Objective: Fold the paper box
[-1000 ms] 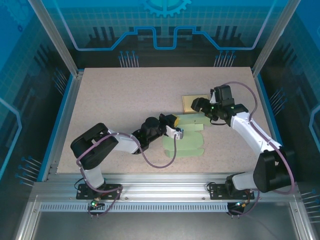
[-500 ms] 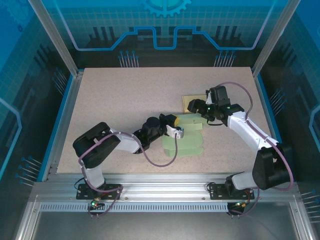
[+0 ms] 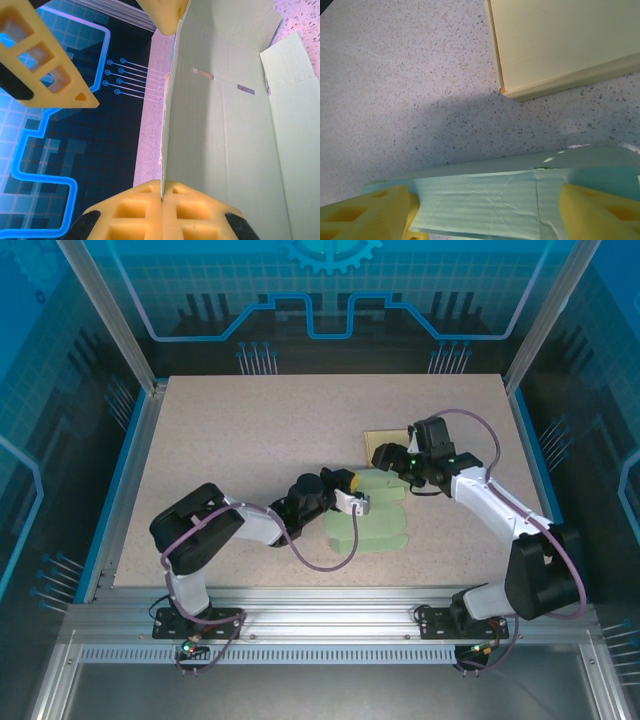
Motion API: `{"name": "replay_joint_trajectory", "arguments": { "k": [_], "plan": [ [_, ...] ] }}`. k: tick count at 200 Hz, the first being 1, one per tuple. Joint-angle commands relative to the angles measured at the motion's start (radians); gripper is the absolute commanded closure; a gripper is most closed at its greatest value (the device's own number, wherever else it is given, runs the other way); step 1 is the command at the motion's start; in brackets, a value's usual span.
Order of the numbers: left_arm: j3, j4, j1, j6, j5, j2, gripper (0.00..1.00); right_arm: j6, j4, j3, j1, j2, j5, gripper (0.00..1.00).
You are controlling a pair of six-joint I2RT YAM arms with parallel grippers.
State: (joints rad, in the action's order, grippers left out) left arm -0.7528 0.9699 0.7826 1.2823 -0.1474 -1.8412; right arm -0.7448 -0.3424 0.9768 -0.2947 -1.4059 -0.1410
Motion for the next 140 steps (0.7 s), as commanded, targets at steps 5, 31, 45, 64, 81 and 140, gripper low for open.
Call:
{"name": "replay_joint_trajectory", "arguments": {
  "k": [5, 31, 45, 64, 81, 140],
  "plan": [
    [-0.062, 0.032, 0.001, -0.061, -0.086, -0.026, 1.0, -0.073, -0.007, -0.052, -0.036, -0.021, -0.017, 0.21],
    [-0.077, 0.036, 0.0, -0.068, -0.107, -0.038, 1.0, -0.115, 0.02, -0.08, -0.062, -0.018, -0.006, 0.21],
    [-0.084, 0.035, 0.0, -0.072, -0.112, -0.042, 1.0, -0.128, 0.025, -0.087, -0.072, -0.016, 0.009, 0.2],
    [-0.08, 0.046, 0.0, -0.073, -0.105, -0.04, 1.0, -0.144, 0.039, -0.092, -0.076, -0.019, 0.023, 0.2],
    [-0.052, 0.079, 0.001, -0.065, -0.059, -0.033, 1.0, -0.142, 0.054, -0.092, -0.072, -0.028, 0.038, 0.19],
    [-0.008, 0.114, 0.0, 0.001, -0.023, -0.041, 1.0, 0.038, -0.051, 0.017, -0.048, -0.003, 0.099, 0.2]
  ]
}}
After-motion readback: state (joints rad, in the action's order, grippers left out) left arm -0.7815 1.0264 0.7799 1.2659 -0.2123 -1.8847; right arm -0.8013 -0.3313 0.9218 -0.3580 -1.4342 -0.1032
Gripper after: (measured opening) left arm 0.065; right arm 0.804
